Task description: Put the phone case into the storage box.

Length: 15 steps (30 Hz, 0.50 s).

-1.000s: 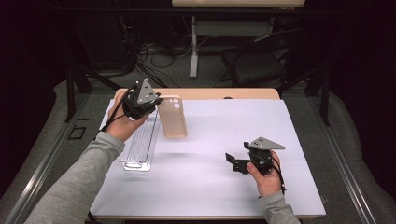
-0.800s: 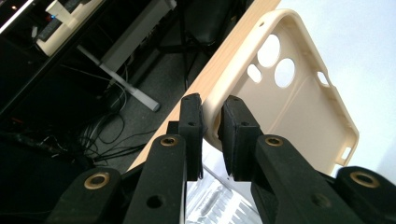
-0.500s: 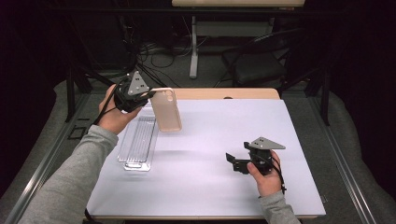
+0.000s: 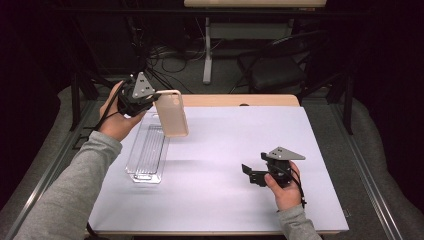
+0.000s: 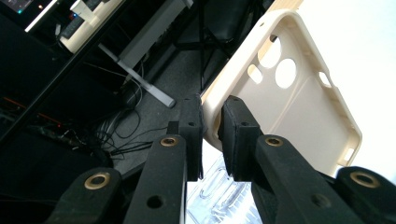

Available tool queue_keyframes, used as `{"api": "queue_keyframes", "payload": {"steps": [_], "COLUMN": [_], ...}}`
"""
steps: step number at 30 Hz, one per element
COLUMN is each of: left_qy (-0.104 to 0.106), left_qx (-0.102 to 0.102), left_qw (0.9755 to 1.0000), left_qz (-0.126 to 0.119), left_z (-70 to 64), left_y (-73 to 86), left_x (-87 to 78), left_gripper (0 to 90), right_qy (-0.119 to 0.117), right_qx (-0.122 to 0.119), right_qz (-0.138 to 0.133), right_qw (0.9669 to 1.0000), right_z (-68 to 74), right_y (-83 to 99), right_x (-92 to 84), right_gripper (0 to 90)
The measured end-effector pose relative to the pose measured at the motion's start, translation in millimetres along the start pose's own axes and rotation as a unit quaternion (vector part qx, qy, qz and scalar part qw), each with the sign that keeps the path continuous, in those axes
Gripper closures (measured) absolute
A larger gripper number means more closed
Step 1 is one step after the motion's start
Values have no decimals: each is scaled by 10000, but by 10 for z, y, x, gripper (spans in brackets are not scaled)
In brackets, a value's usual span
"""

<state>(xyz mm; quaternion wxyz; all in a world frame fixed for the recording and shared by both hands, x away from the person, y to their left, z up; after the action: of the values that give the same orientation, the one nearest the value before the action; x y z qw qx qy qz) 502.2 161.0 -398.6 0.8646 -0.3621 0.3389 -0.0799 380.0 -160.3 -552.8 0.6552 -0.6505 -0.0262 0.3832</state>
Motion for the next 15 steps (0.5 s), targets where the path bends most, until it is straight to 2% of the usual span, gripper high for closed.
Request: {"api": "queue_keyframes", "payload": {"steps": [7,15], "left_qy": [-64,-269], "left_qx": [56,-81], "left_qw": [9999,9996], "left_qz": [95,53], "left_z": [125,316], "left_y": [67,165], "left_x": [-9,-6], "left_gripper": [794,793], "right_qy": [-7,-8], "right_qx": [26,10], "right_qz": [9,24], "right_qw": [10000,10000], "right_z": [-7,-3], "right_y": [7,12], "right_x": [7,10], "right_gripper": [139,139]}}
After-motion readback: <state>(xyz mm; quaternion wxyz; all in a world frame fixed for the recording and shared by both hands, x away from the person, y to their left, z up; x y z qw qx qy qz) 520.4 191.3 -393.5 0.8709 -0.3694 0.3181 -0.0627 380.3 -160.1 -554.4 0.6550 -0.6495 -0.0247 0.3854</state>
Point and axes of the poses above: each handheld gripper's, and its own axes: x roughly forward along the jaws, y roughly out of its underside, z roughly to its left, the point moved 9 cm from there along x, roughly forward along the jaws, and after that the axes turned 1 degree about x, right-handed, at the moved point
